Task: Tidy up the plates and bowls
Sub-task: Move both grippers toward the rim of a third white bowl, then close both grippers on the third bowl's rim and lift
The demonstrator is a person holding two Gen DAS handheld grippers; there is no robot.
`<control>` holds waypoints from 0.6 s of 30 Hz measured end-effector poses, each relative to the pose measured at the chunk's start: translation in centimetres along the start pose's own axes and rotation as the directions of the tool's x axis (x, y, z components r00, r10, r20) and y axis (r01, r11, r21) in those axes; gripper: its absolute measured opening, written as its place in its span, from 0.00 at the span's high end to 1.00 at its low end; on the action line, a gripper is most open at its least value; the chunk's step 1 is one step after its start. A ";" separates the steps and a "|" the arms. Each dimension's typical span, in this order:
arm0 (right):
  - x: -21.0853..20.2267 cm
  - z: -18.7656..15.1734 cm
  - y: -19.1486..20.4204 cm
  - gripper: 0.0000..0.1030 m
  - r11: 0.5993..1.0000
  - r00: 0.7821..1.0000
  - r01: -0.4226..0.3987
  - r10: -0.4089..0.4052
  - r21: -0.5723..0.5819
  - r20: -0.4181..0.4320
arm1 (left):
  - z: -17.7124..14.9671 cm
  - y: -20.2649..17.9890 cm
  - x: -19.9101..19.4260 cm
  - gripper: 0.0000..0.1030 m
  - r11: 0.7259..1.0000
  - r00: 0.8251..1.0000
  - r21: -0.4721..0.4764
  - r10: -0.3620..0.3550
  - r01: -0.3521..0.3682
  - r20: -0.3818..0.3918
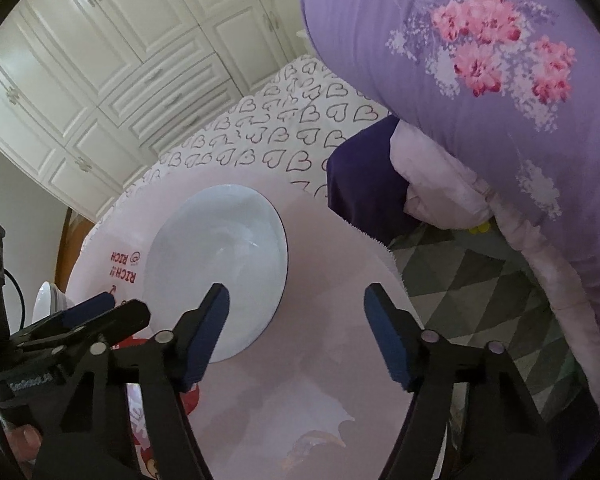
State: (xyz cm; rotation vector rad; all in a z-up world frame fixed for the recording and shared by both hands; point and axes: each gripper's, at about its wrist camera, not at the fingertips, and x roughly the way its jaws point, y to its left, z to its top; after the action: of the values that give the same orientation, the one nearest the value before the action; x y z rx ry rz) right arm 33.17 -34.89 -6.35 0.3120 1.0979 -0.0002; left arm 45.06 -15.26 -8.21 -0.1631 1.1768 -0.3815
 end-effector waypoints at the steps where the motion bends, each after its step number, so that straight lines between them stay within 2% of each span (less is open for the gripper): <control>1: 0.3 0.0 0.0 0.38 1.000 1.000 -0.003 0.003 0.000 -0.006 | 0.1 0.0 0.2 0.27 1.000 1.000 -0.004 -0.004 0.004 -0.004; 5: 1.0 0.1 0.3 0.44 1.000 1.000 -0.013 0.013 -0.001 -0.019 | 0.6 0.1 1.8 0.47 0.999 0.999 -0.025 -0.032 0.031 -0.036; 7: 1.3 0.1 0.5 0.46 1.000 1.000 -0.016 0.016 0.001 -0.026 | 0.8 0.2 2.3 0.50 0.998 0.998 -0.039 -0.047 0.045 -0.039; 8: 1.5 0.1 0.5 0.47 1.000 0.999 -0.016 0.016 0.002 -0.028 | 1.0 0.3 2.5 0.55 0.998 0.998 -0.045 -0.054 0.052 -0.040; 9: 1.7 0.1 0.5 0.50 1.000 0.999 -0.016 0.016 0.005 -0.032 | 1.2 0.4 2.8 0.57 0.997 0.997 -0.051 -0.066 0.064 -0.042; 14: 2.4 0.2 0.7 0.66 1.000 0.999 -0.021 0.022 0.018 -0.043 | 1.8 0.1 3.3 0.84 0.994 0.994 -0.052 -0.103 0.101 -0.040; 15: 2.6 0.2 0.7 0.72 1.000 0.999 -0.022 0.023 0.018 -0.046 | 1.9 0.0 3.4 0.86 0.993 0.994 -0.051 -0.104 0.103 -0.037; 17: 2.9 0.3 0.9 0.78 0.999 0.998 -0.026 0.027 0.020 -0.048 | 2.0 -0.1 3.5 0.93 0.993 0.993 -0.052 -0.110 0.109 -0.036; 18: 3.0 0.3 1.0 0.80 0.999 0.998 -0.032 0.033 0.020 -0.050 | 2.0 -0.2 3.4 0.93 0.993 0.993 -0.053 -0.110 0.108 -0.034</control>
State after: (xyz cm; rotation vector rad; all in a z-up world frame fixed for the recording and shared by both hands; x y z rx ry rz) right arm 34.97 -33.49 -8.61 0.3488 1.1435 0.0256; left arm 47.95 -16.85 -10.39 -0.2661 1.2177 -0.4522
